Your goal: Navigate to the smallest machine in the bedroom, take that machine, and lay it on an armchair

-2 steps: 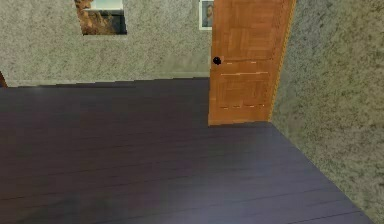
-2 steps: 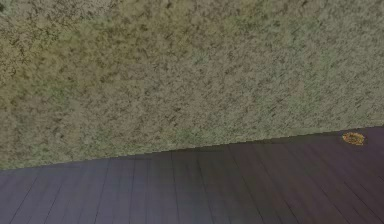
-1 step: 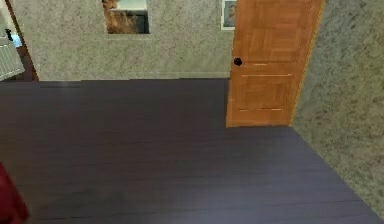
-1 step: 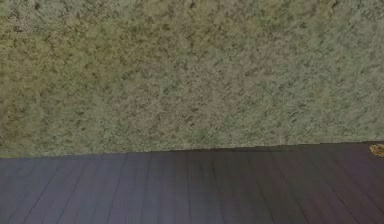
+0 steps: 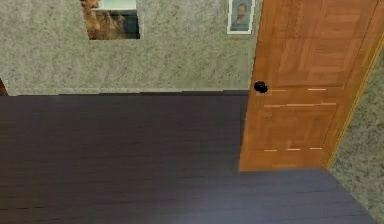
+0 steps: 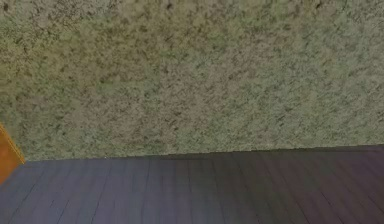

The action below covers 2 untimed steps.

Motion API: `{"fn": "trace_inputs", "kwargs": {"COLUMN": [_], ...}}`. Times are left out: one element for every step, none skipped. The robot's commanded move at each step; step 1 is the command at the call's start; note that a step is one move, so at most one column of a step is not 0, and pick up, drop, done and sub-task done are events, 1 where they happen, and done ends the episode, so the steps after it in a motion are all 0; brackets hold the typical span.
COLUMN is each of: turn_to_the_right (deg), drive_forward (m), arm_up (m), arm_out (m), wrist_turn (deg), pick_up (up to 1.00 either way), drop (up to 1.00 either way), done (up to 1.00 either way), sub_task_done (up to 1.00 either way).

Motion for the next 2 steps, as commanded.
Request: {"fn": "trace_inputs", "kwargs": {"turn_to_the_right": [-45.0,-3.0], "drive_forward": [0.0,0.0], "arm_up": [0.0,0.0], "arm_out": [0.0,0.0], "wrist_turn": [0.0,0.0], "pick_up": [0.0,0.0], "drop": [0.0,0.0], "done": [0.0,0.0], "sub_task_done": [0.0,0.0]}}
